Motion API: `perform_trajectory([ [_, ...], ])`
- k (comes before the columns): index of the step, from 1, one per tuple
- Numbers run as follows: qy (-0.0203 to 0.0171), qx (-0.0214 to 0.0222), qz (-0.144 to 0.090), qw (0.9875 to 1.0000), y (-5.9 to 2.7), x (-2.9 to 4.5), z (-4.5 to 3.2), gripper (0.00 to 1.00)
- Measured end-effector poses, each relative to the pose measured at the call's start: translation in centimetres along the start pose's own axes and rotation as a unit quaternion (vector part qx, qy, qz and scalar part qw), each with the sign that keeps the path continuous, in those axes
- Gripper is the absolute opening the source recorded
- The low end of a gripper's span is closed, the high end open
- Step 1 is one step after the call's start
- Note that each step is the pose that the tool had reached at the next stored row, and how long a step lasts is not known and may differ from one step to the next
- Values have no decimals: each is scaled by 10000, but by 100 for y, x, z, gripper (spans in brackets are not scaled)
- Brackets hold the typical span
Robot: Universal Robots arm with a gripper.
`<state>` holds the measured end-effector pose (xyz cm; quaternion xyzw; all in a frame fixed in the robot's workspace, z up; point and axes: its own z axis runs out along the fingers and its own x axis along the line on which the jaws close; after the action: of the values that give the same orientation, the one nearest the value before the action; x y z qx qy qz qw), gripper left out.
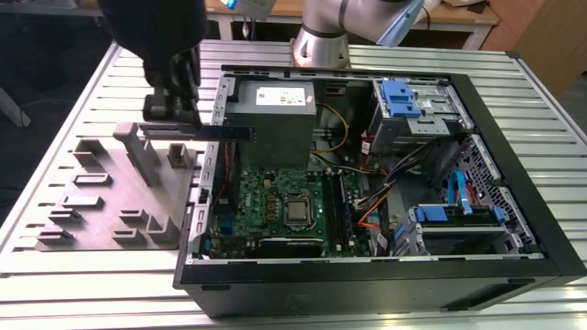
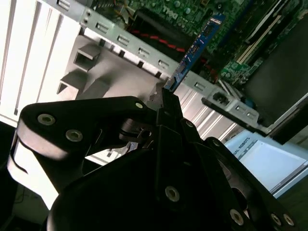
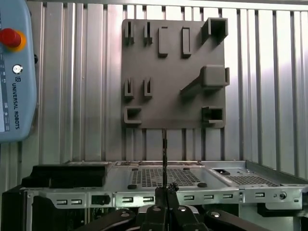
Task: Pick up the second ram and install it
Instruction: 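Pick up the second ram and move it above second insertion slot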
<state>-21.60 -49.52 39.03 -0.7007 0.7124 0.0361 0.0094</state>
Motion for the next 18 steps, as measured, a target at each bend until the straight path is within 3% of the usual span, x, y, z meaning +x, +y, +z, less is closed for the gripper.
perform_trajectory([
  [18,0,-4,1,10000,-646,-12,-24,9],
])
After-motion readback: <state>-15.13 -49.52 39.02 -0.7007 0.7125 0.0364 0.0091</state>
